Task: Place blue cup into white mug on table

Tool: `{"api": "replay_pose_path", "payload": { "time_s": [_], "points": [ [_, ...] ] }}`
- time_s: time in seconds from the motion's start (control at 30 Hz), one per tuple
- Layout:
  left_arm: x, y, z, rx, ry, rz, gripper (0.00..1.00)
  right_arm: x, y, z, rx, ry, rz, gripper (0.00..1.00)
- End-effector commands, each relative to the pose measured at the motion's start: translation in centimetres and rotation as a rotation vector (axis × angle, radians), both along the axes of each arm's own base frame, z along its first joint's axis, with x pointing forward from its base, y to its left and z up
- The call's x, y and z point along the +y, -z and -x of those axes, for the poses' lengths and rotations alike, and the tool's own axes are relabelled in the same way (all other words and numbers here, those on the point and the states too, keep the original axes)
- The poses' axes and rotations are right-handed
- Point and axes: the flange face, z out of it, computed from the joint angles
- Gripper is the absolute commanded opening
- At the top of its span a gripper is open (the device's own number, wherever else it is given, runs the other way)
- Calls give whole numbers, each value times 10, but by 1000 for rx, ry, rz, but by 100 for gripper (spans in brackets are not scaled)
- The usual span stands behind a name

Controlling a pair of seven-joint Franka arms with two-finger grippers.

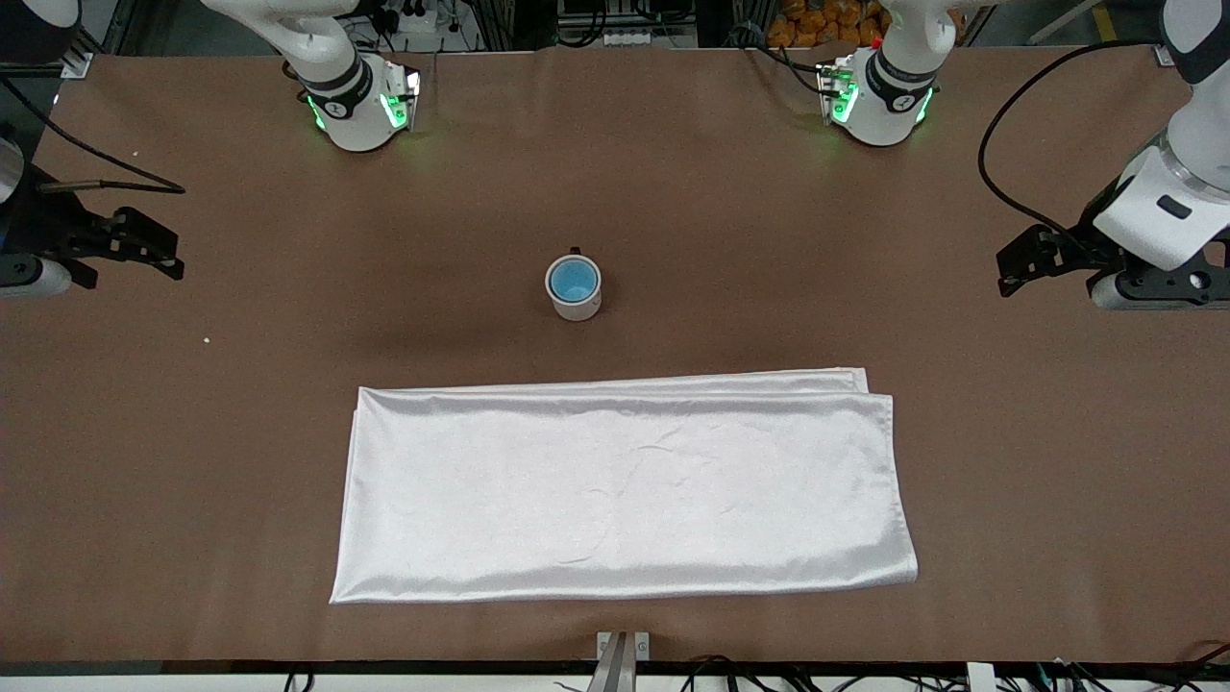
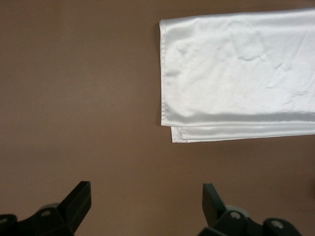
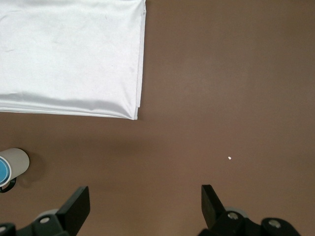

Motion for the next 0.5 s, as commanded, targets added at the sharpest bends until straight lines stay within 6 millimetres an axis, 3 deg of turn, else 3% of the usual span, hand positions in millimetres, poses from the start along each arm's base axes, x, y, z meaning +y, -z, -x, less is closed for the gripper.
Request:
{"api": "replay_pose_path", "payload": {
  "time_s": [0.0,0.47],
  "points": [
    [10,-7,3,-2,3,7,100,1,-1,-3,6,2,-19,100],
    [10,-7,2,-4,-17,11,100,1,3,-4,12,2,-19,100]
  ]
}}
